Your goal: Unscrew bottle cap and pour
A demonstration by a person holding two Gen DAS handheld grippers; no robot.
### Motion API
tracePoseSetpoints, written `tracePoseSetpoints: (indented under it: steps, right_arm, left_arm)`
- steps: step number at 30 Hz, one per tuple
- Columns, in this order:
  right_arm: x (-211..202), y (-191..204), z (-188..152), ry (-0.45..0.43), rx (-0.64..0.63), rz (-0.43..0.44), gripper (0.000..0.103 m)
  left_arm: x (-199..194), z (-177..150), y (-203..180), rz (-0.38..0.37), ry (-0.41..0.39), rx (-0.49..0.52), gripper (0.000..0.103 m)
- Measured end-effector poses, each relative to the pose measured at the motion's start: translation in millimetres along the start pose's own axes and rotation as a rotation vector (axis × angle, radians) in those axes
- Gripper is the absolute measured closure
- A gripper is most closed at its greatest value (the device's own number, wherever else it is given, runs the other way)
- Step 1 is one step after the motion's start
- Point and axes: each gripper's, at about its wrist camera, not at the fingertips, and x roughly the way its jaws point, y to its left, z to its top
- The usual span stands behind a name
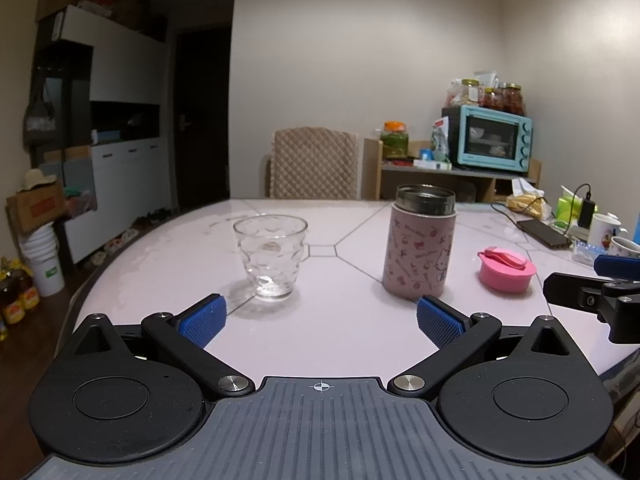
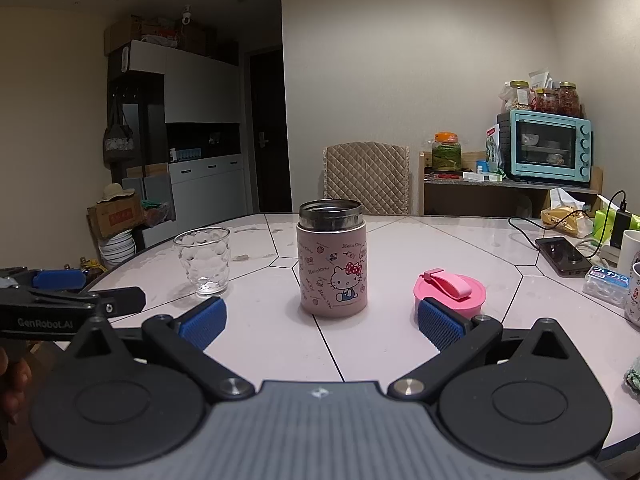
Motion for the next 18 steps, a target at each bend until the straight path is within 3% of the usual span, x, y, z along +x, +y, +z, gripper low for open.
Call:
tracePoseSetpoints:
  steps: [18]
  right_arm:
    - [-2.8,7.9,-0.6,-0.009,0.015,-0.015,0.000]
  left_arm:
    - [6.6,1.9,0.1,0.000,0.006,0.009,0.000]
